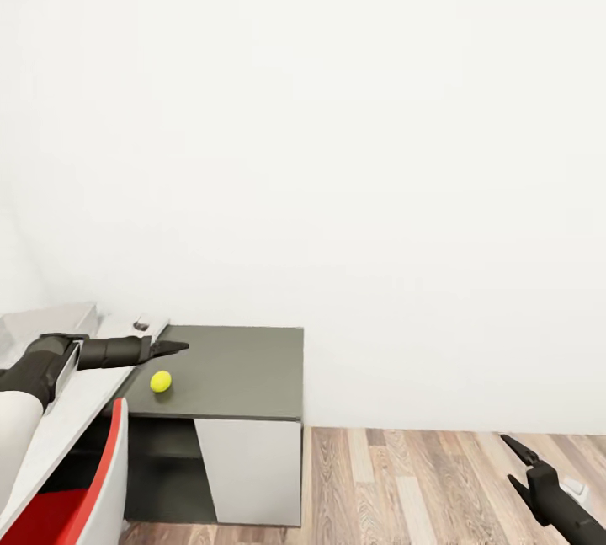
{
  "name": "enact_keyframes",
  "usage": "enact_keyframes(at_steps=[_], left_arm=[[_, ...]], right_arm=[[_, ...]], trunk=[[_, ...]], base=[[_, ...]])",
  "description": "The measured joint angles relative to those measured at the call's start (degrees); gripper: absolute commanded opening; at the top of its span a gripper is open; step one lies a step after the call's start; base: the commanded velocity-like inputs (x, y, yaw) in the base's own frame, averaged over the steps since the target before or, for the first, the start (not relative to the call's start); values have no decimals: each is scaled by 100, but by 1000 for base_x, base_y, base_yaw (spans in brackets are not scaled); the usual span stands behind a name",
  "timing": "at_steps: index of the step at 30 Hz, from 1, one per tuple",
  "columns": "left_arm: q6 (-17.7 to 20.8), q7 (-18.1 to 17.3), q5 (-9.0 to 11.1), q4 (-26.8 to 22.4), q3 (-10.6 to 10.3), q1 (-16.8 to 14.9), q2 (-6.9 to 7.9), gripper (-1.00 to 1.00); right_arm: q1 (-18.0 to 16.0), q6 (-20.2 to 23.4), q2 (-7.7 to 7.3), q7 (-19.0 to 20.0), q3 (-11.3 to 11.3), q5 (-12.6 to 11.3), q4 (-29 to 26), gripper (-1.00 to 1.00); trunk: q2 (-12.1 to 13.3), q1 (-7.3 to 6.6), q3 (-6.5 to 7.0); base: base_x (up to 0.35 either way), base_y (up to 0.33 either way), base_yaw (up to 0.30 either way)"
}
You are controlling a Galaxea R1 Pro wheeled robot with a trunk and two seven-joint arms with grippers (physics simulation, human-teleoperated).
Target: Put all the toys in the child's room - the three board games (two on the bed and one on the table), the two jigsaw puzzles on the table, and the tennis ball on the table - inside the toy box on the table in the child's room.
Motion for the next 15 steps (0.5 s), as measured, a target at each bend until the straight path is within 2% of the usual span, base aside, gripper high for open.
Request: enact_keyframes(at_steps=[7, 12, 15], left_arm=[[-1, 0, 3, 0, -4, 5, -15, 100], [-1, -3, 4, 0, -9, 2, -18, 100], [-1, 0, 4, -1, -9, 7, -17, 100]], right_arm=[[0, 21, -8, 8, -22, 4, -1, 100], [0, 26, -9, 8, -22, 8, -2, 100], [-1, 26, -9, 8, -20, 4, 0, 100]], trunk=[[0, 1, 0], [1, 2, 0], [0, 1, 0]], base=[[-16, -17, -276], [-156, -123, -268], [-127, -113, -121]])
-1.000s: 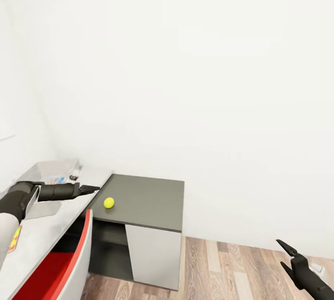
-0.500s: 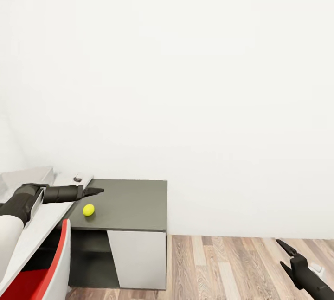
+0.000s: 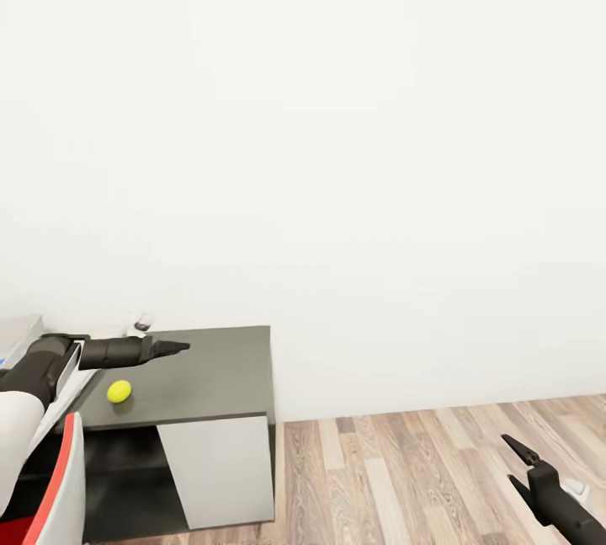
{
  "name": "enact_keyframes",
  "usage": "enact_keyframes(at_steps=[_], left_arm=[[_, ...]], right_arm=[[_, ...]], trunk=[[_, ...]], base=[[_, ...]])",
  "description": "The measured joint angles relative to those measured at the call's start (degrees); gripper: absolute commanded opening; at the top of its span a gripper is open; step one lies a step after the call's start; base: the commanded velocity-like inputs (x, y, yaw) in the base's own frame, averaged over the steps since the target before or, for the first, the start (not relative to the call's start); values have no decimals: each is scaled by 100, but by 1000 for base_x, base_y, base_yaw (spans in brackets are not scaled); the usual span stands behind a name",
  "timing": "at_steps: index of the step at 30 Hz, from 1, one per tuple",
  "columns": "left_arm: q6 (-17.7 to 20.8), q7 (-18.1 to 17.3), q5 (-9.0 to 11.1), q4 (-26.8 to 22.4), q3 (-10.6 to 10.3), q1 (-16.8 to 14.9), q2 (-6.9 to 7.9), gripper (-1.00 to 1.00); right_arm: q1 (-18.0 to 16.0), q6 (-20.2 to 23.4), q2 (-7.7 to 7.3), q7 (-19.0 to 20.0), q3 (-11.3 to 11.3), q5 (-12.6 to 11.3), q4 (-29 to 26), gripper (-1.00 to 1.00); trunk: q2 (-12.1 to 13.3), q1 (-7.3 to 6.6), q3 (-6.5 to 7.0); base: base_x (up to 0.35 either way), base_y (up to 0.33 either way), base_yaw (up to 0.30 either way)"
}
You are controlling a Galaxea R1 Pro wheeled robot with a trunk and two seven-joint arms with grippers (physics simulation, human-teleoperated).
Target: Put all the toys in the child's room - the three board games (two on the bed and one on the table), the two jigsaw puzzles on the table, and the tennis ball on the table - inside the toy box on the table in the child's room.
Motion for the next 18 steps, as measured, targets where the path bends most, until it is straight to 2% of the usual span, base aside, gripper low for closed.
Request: enact_keyframes(at_steps=[12, 18], left_arm=[[0, 9, -8, -1, 6, 3, -89, 100], [0, 5, -9, 0, 8, 2, -121, 100]], right_arm=[[-1, 1, 0, 205, -6, -4, 2, 100], [0, 1, 0, 248, -6, -9, 1, 100]], trunk=[[0, -1, 0], [-1, 1, 22]], base=[[-20, -23, -15], [-114, 0, -161]])
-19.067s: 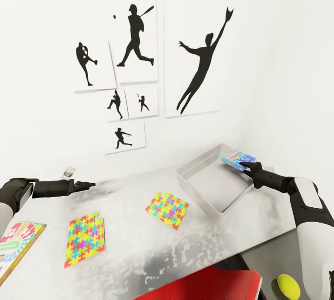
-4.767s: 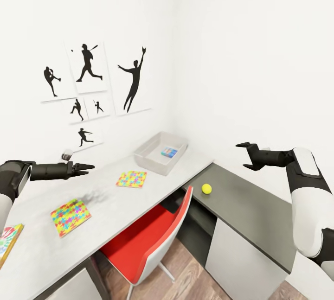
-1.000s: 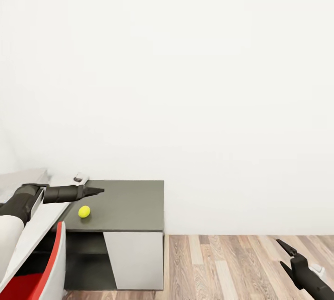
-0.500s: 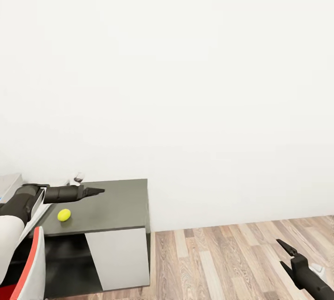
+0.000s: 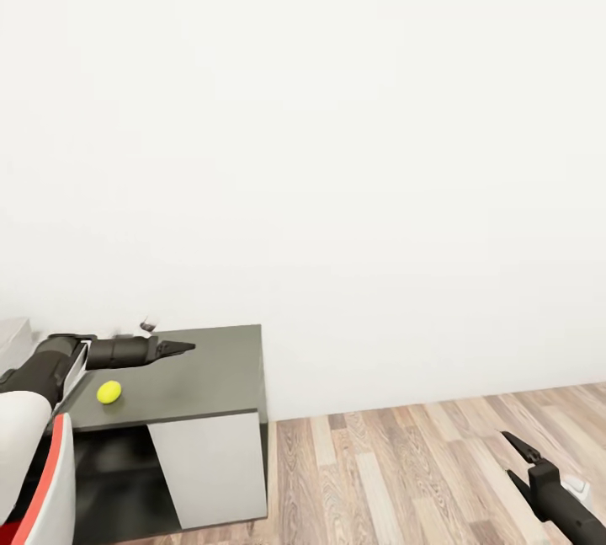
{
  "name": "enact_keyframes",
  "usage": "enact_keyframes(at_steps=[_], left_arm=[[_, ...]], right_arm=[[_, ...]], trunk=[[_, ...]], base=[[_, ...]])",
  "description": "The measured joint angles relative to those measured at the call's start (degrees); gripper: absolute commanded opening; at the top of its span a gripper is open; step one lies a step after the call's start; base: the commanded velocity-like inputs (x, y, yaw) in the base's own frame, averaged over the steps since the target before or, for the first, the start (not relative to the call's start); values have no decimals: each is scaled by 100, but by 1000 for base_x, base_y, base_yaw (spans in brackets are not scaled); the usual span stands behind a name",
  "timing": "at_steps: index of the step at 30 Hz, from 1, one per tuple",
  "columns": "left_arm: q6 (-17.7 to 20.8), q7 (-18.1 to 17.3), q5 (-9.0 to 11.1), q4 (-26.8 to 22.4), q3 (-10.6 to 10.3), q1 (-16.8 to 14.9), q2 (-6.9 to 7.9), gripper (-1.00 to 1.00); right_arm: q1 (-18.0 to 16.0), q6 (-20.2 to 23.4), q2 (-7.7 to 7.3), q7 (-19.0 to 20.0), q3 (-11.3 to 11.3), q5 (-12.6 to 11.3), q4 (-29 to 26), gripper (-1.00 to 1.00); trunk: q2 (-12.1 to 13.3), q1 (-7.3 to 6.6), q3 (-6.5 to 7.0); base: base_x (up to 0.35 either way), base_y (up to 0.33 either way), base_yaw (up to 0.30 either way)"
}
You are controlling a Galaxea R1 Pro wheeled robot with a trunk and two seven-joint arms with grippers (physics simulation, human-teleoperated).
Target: Put all the toys in the child's room - the three board games (two on the bed and one on the table), the two jigsaw puzzles on the table, and the tennis ball on the table - inside the toy box on the table in the child's room.
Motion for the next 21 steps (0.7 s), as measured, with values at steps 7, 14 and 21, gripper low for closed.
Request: enact_keyframes(at_steps=[7, 14, 21], left_arm=[[0, -3, 0, 0, -1, 1, -3, 100], [0, -3, 0, 0, -1, 1, -3, 100], [0, -2, -1, 0, -1, 2, -4, 100]], right_arm=[[1, 0, 0, 6, -1, 5, 1, 100], [1, 0, 0, 7, -8, 5, 7, 100], [0, 7, -1, 5, -8, 3, 10, 100]], trunk=[[1, 0, 40], [1, 1, 80], [1, 0, 113]], base=[[-236, 0, -223], [-272, 0, -229], [-262, 0, -255]])
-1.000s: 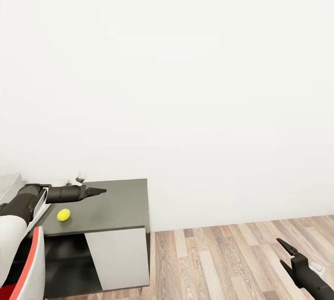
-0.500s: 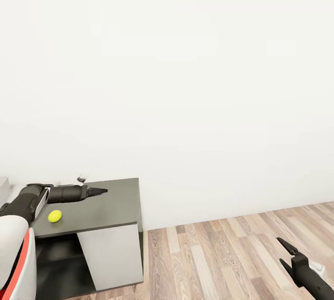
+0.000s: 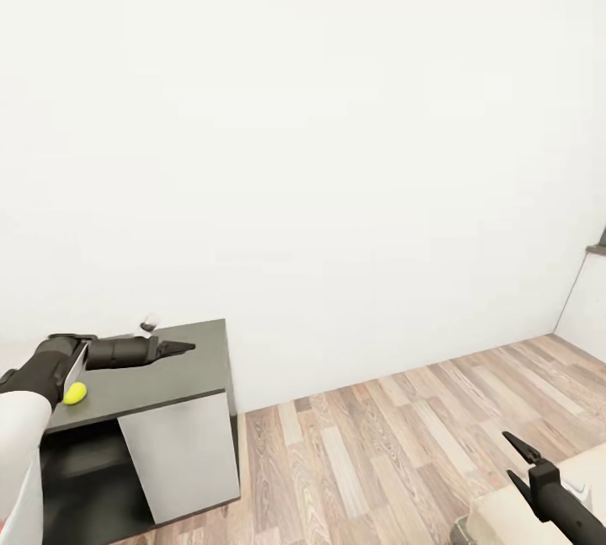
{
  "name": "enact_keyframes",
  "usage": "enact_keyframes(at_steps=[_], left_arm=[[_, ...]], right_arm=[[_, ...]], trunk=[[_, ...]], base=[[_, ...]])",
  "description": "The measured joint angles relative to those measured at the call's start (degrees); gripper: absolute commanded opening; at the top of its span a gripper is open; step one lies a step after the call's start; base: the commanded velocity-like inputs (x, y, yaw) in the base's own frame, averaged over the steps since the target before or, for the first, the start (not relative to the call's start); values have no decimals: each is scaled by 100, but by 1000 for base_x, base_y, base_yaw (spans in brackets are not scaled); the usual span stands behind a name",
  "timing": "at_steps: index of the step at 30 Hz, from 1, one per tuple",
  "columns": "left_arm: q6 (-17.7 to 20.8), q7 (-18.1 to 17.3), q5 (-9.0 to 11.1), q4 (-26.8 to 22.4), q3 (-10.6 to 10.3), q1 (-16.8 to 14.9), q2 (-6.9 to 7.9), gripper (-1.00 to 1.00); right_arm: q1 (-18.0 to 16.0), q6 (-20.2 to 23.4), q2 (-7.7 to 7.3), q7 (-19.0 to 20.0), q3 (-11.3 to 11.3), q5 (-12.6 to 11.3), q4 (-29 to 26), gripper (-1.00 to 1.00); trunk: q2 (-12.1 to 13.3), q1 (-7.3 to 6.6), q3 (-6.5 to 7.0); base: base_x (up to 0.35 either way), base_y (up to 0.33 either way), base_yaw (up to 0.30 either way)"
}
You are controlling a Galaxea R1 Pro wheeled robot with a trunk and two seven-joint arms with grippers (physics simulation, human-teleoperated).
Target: Put all the toys in the child's room - the three board games (two on the bed and one on the table), the two jigsaw puzzles on the table, and the tennis ball on the table - inside the toy box on the table in the child's room.
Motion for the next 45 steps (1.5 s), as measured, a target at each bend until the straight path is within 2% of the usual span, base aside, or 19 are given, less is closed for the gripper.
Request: enact_keyframes(at_steps=[9, 21, 36, 45], left_arm=[[0, 0, 1, 1, -5, -1, 0, 100], [0, 3, 1, 1, -17, 2, -8, 100], [-2, 7, 1, 0, -17, 7, -41, 100], [-2, 8, 1, 0, -17, 8, -58, 100]], right_arm=[[1, 2, 1, -7, -2, 3, -3, 100], [1, 2, 1, -8, -2, 3, -5, 100], [1, 2, 1, -7, 6, 10, -3, 100], [-1, -3, 1, -7, 7, -2, -3, 100]], trunk=[[-1, 0, 28], [-1, -1, 65], [0, -3, 109], [-1, -2, 115]], base=[[-232, -28, -271], [-125, -193, -272], [-21, -208, -270], [0, -192, -87]])
